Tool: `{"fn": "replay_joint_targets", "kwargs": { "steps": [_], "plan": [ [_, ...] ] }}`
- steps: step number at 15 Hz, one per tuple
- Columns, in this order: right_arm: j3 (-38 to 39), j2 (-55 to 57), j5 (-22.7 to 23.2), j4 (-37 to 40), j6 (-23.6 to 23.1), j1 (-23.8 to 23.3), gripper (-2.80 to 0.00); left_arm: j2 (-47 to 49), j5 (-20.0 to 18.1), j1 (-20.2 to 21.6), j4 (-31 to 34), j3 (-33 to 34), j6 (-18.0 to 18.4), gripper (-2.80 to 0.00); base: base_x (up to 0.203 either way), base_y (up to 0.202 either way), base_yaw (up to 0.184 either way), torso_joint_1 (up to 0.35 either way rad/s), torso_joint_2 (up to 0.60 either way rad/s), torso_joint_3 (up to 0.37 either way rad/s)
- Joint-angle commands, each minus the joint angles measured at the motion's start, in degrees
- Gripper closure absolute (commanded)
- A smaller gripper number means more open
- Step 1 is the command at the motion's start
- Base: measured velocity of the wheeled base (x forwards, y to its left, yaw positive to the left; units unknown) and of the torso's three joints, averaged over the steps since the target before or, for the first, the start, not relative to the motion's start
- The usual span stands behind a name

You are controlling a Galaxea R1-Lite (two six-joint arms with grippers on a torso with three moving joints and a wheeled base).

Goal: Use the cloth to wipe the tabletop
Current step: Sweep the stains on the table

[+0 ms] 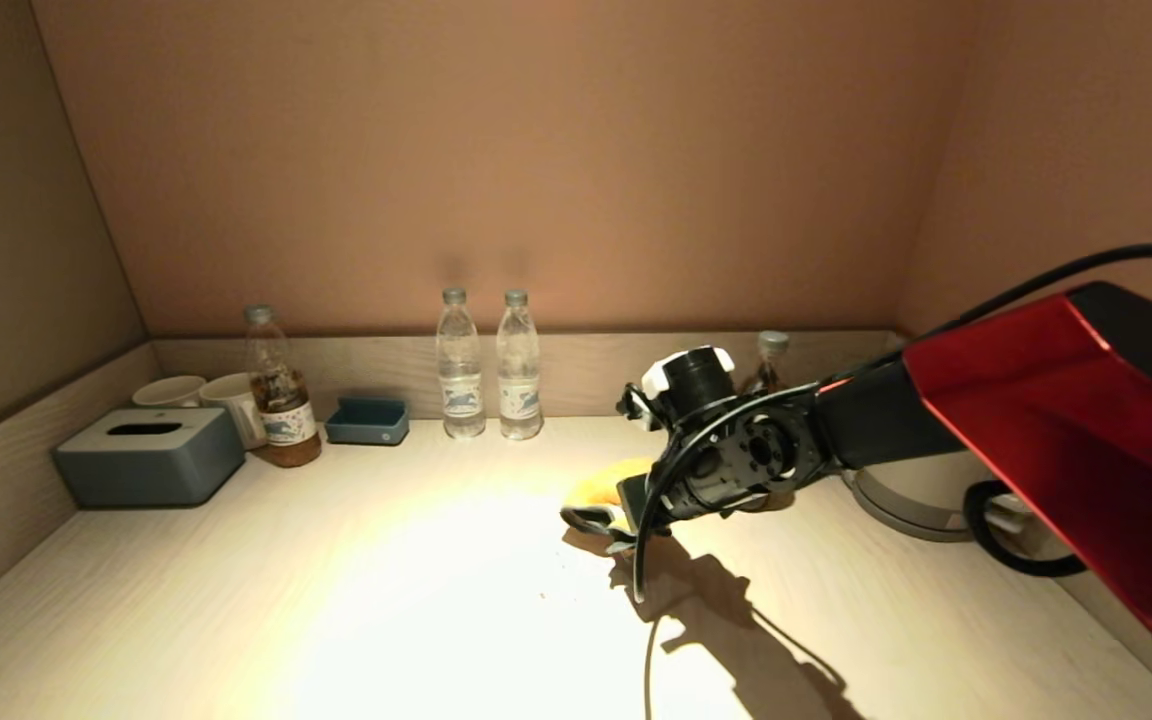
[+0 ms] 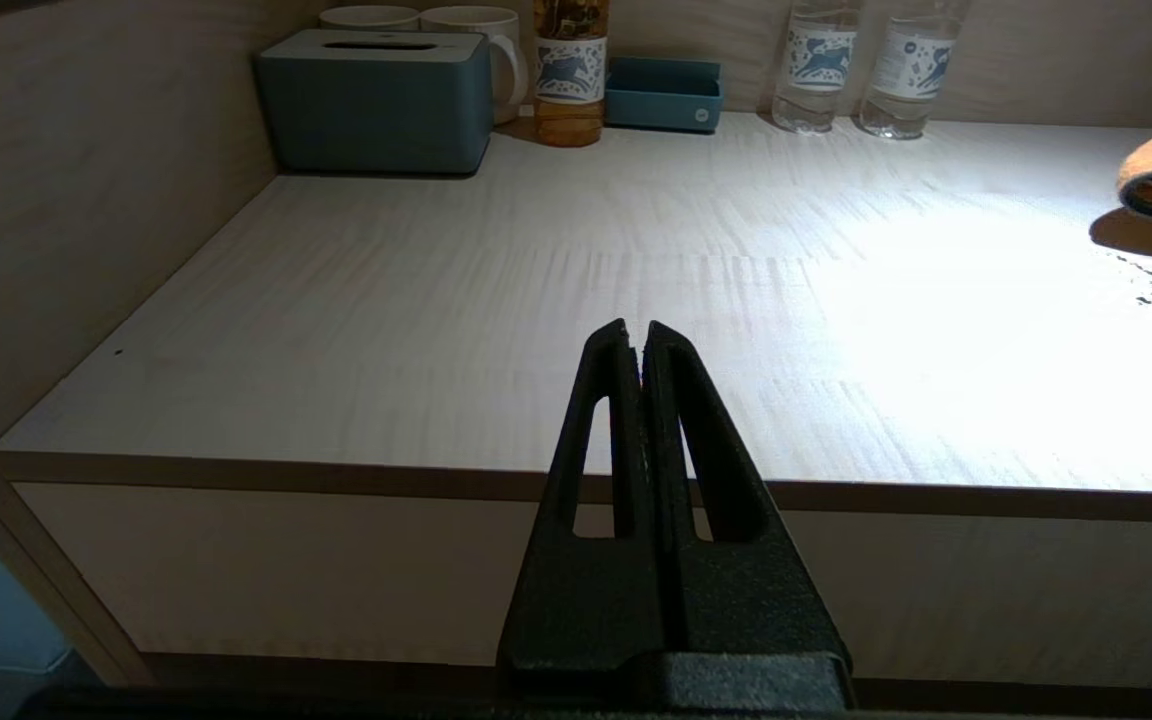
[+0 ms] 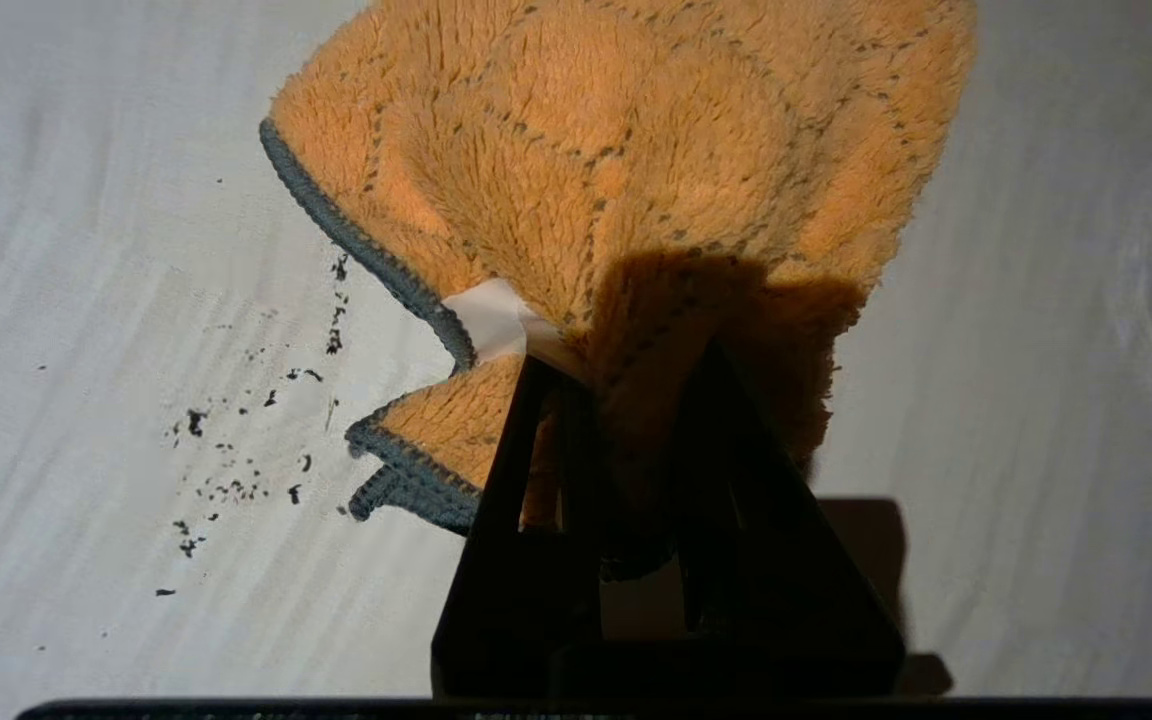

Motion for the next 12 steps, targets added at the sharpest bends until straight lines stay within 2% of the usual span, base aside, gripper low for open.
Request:
{"fn": "replay_joint_targets", "kwargs": {
  "steps": [1,8,12],
  "plan": [
    [-2.1,4.5,-0.1,-2.2,0.0,-1.3,0.0,0.0,0.0,0.0,0.0,0.0,-0.1,0.0,0.0,0.0,0.0,0.0,0.0,0.0],
    [-5.1,8.8,0.0,-2.2,0.0,-1.2,0.0,0.0,0.0,0.0,0.0,0.0,-0.1,0.0,0.0,0.0,0.0,0.0,0.0,0.0],
    [-6.6,10.4,0.0,-1.9,0.0,0.5,0.0,0.0,0.0,0.0,0.0,0.0,-0.1,0.0,0.0,0.0,0.0,0.0,0.0,0.0]
  ]
}}
